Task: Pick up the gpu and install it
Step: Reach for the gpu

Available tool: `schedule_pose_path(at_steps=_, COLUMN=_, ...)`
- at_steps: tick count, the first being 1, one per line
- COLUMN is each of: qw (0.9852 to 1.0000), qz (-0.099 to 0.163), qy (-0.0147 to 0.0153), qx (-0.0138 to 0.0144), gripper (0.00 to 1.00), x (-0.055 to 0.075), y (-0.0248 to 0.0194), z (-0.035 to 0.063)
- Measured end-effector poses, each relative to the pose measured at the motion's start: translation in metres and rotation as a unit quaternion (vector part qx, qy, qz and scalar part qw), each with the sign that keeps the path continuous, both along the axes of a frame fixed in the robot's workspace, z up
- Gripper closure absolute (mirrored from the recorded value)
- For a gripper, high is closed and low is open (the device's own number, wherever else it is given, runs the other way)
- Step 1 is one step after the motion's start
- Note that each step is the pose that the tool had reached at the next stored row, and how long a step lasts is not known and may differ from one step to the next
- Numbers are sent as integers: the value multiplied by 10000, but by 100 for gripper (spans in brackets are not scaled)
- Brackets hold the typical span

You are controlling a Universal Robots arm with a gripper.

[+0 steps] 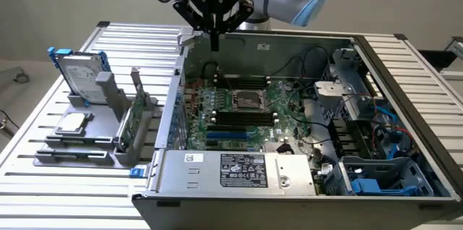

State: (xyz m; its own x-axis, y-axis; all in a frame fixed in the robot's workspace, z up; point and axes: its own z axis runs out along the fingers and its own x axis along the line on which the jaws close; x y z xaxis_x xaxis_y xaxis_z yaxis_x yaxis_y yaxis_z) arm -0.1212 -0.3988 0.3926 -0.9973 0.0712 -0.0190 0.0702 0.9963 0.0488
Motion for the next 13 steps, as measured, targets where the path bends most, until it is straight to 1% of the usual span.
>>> schedule_pose_path(at_steps=13, qw=10000, qz=0, qy=0, qx=0, gripper=89, x=-2, y=0, z=0)
